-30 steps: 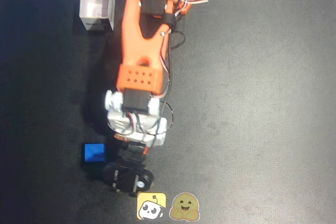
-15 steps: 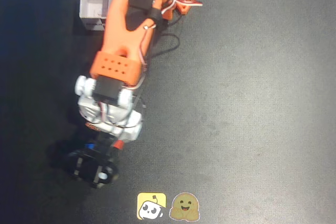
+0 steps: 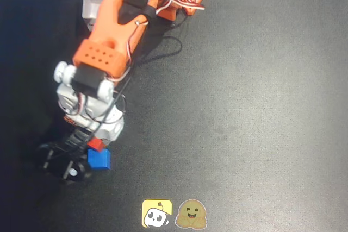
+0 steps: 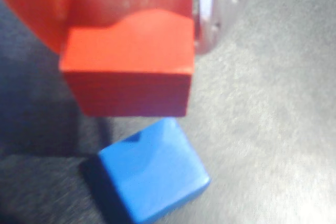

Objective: Put the red cube on top of the blue cube.

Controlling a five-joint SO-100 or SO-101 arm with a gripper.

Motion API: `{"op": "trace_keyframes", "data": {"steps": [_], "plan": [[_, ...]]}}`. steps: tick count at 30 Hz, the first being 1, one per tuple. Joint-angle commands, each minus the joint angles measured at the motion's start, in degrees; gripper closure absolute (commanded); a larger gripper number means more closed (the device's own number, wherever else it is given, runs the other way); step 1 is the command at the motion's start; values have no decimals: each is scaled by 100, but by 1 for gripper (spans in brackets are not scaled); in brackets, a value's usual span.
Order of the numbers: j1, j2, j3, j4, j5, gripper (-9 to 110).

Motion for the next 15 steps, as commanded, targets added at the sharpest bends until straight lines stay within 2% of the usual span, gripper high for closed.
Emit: {"op": "trace_keyframes", "data": {"steps": [1, 15], "plan": [[62, 158, -589, 123, -88, 100], [62, -598, -1415, 176, -105, 100]]}}
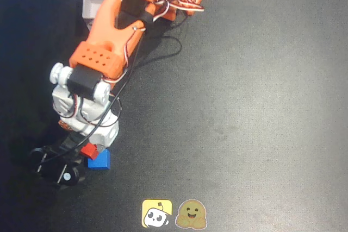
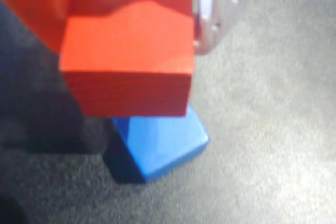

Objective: Put the red cube on top of the blue cube.

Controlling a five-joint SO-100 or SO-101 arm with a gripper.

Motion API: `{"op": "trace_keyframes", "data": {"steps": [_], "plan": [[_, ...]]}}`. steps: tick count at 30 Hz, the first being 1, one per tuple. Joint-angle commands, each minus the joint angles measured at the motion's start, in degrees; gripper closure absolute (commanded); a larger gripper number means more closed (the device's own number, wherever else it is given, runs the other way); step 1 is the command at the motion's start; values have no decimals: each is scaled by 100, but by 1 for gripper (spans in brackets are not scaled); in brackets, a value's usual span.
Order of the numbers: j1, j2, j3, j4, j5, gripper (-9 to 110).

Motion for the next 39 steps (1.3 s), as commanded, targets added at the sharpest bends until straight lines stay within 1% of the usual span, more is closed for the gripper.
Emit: {"op": "trace_keyframes", "data": {"steps": [1, 9, 39], "plan": [[35, -44, -483, 62, -70, 100], [26, -475, -949, 185, -97, 100], [-9, -782, -633, -290, -185, 100]]}}
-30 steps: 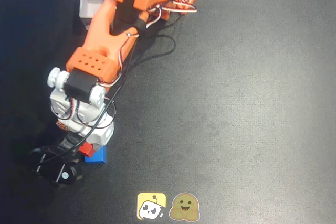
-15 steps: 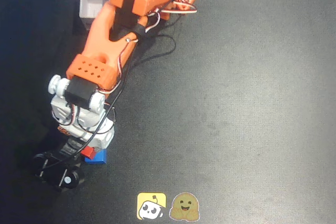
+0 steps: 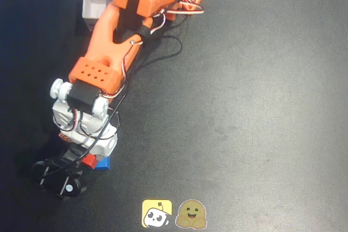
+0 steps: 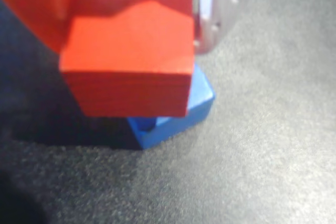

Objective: Put the red cube on top of the blue cube.

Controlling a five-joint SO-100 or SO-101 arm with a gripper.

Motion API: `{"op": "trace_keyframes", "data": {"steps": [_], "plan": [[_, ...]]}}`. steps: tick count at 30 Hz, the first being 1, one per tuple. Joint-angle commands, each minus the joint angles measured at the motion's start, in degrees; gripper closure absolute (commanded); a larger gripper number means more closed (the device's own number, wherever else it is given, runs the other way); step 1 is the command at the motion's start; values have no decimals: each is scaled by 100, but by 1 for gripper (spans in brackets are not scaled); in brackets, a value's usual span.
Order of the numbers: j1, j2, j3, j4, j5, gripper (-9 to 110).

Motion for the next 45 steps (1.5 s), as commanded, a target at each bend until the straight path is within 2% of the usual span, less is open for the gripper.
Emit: {"op": "trace_keyframes", "data": {"steps": [1, 21, 24, 45], "plan": [[-18, 88, 0, -105, -9, 100], [-114, 264, 615, -167, 123, 100], [-114, 281, 624, -176, 123, 89], [-105, 343, 466, -281, 123, 89]]}}
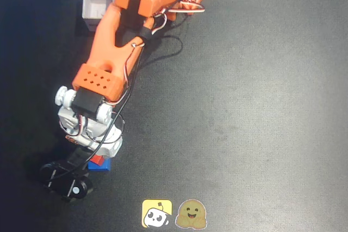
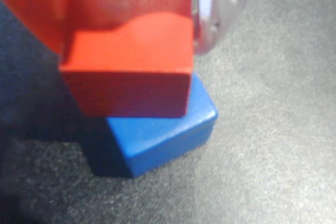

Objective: Put the red cube on top of the blue cube.

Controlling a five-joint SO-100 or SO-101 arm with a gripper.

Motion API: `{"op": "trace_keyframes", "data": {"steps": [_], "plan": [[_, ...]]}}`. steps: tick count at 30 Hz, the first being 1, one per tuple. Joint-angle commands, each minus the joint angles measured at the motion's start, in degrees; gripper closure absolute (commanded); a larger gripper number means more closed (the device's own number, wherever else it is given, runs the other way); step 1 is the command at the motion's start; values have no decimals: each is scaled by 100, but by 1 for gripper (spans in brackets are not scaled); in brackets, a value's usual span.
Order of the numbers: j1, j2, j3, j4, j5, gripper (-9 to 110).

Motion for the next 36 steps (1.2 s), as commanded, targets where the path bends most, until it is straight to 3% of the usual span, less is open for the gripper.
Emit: {"op": "trace_keyframes", "data": {"steps": [1, 14, 20, 22, 36], "plan": [[-35, 334, -167, -62, 35, 89], [-53, 343, -220, -62, 26, 88], [-70, 343, -255, -62, 18, 84], [-70, 352, -255, -62, 18, 77], [-132, 483, -299, -35, 9, 76]]}}
